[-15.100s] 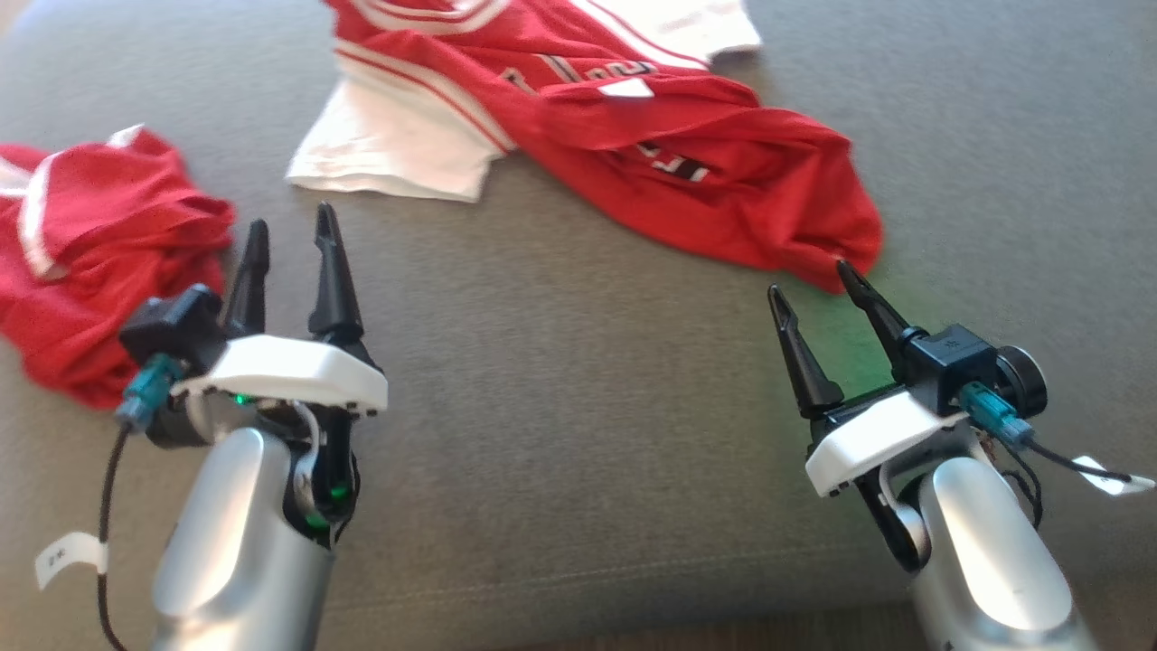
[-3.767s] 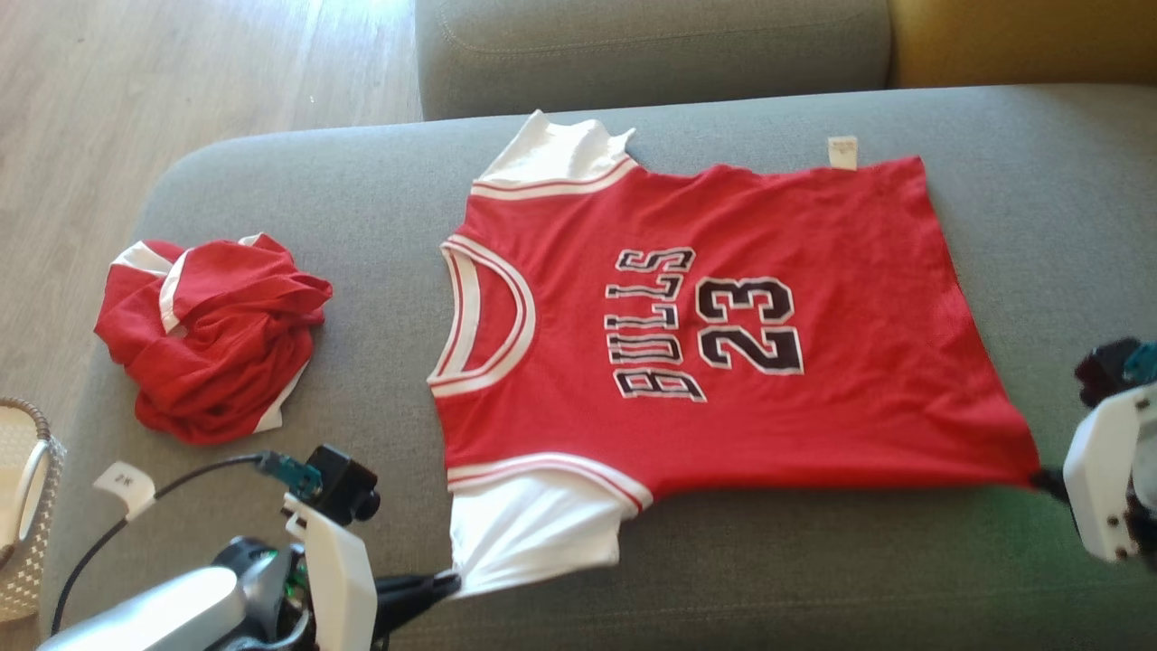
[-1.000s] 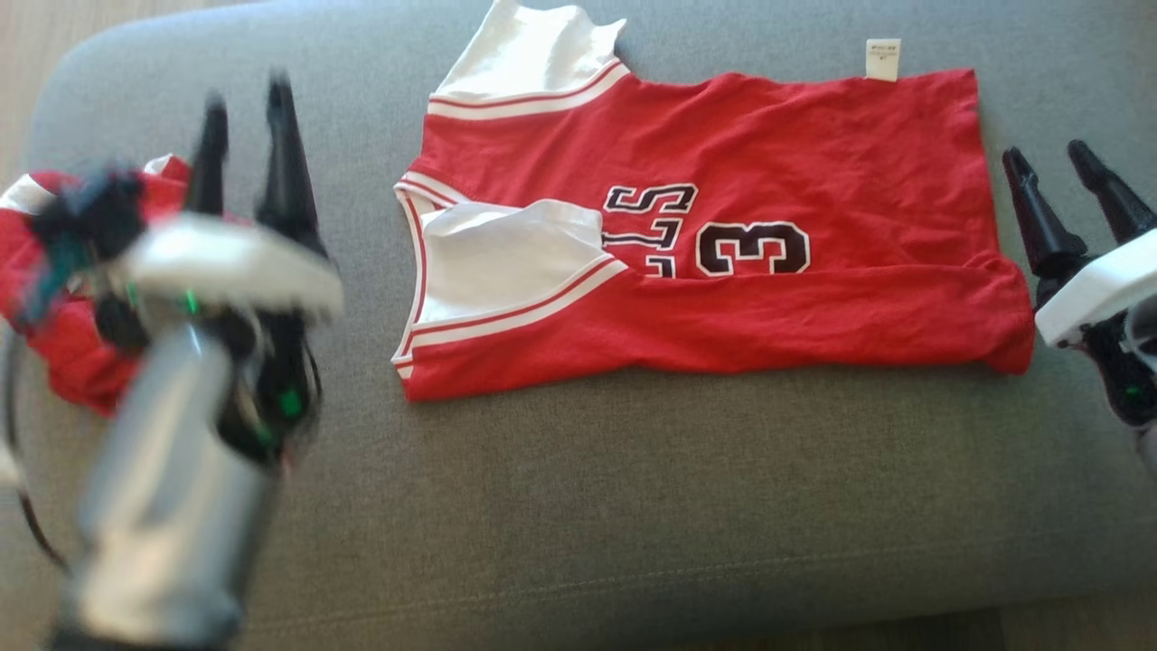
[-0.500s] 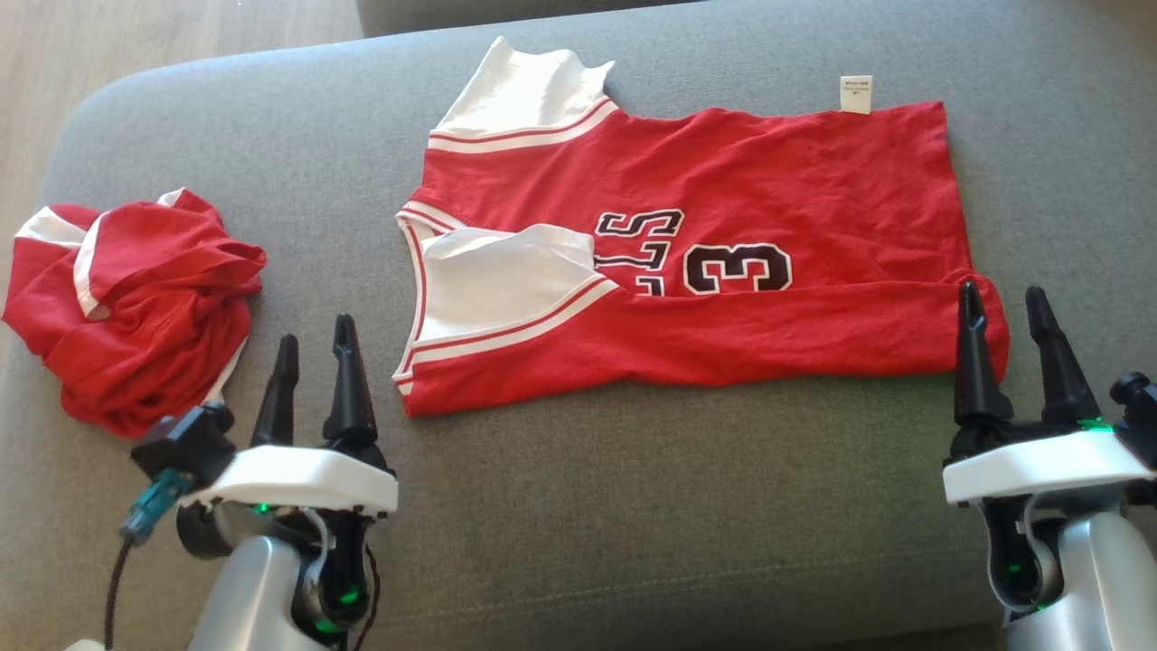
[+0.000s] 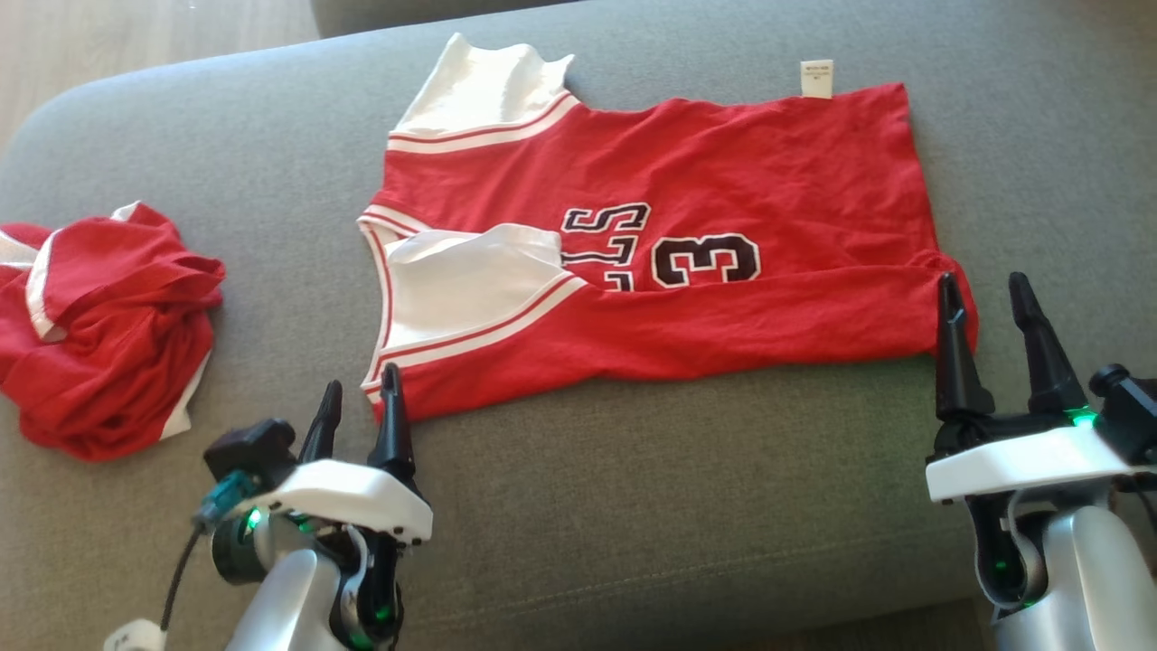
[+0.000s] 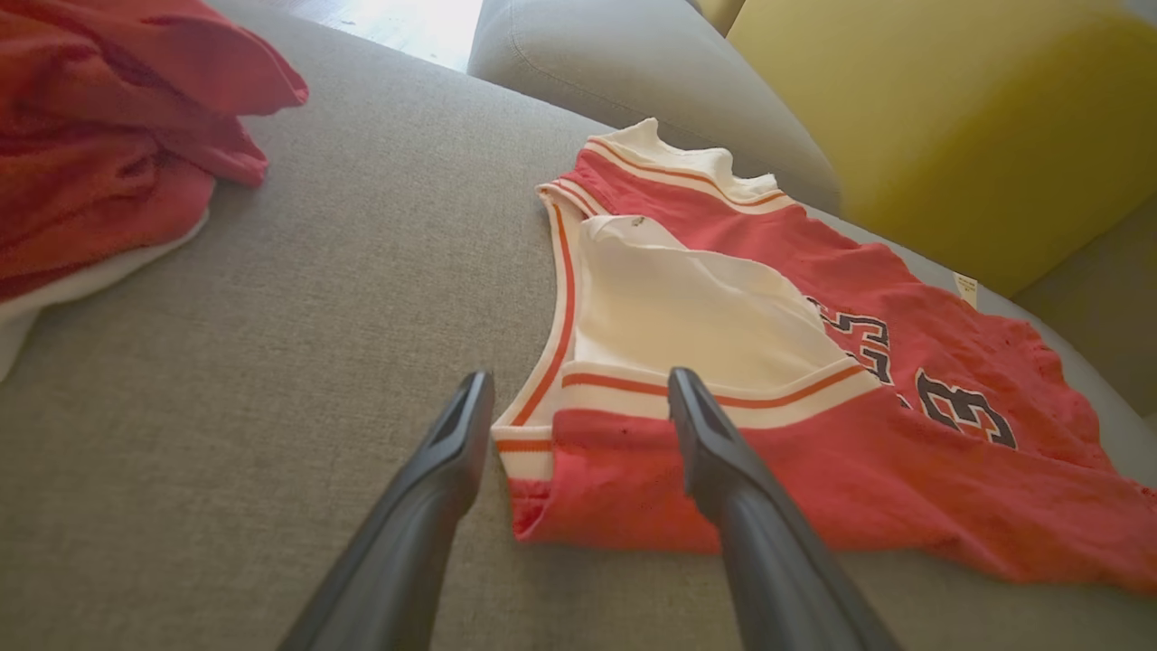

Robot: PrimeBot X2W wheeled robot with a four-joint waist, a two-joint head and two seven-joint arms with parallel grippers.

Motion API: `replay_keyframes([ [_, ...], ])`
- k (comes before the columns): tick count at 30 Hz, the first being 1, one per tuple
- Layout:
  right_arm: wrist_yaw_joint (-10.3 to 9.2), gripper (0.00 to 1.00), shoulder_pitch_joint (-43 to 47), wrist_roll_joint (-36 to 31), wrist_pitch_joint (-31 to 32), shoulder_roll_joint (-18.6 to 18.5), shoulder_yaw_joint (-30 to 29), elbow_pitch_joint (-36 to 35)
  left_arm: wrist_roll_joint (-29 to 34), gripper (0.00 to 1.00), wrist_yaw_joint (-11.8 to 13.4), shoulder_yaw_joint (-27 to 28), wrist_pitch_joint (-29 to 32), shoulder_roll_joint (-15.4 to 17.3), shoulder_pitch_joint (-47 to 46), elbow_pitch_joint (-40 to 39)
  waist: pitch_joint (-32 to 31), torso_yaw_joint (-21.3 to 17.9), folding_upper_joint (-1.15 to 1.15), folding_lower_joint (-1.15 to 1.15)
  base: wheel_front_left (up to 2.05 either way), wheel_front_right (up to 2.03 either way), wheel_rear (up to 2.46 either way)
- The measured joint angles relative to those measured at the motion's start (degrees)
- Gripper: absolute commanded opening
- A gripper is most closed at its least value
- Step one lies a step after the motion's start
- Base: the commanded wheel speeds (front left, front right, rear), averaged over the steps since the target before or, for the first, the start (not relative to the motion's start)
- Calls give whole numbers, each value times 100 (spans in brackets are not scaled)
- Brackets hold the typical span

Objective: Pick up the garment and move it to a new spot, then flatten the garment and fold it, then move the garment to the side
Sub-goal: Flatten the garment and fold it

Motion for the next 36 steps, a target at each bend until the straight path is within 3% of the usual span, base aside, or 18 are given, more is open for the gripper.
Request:
replay_keyframes([
  [11, 0, 100, -3, -3, 0, 14, 36, -24, -419, 100, 225, -98, -9, -8, -513, 1281, 102, -242, 0, 0, 0, 0, 0],
  [18, 0, 100, -3, -21, 0, 23, 36, -31, -430, 100, 114, -321, -64, -7, -892, 1806, 132, -264, 0, 0, 0, 0, 0],
  [19, 0, 100, -3, -22, 0, 26, 36, -25, -434, 37, 85, -364, -65, 0, -934, 1867, 137, -265, 0, 0, 0, 0, 0],
  [20, 0, 100, -3, -38, 0, 29, 33, -16, -463, 0, 34, -388, -65, 11, -979, 1927, 142, -263, 0, 0, 0, 0, 0],
  [26, 0, 100, -3, -76, 2, 38, -174, 305, -519, 0, -7, -383, -44, -11, -996, 1785, 136, -189, 0, 0, 0, 0, 0],
  [31, 0, 100, -32, -367, 164, 69, -516, 849, -234, 0, 9, -33, 2, -43, -794, 999, 98, -44, 0, 0, 0, 0, 0],
  [36, 0, 100, -292, -98, 334, 69, -687, 1463, -31, 0, 1, 226, 1, -45, -511, 256, 50, 125, 0, 0, 0, 0, 0],
])
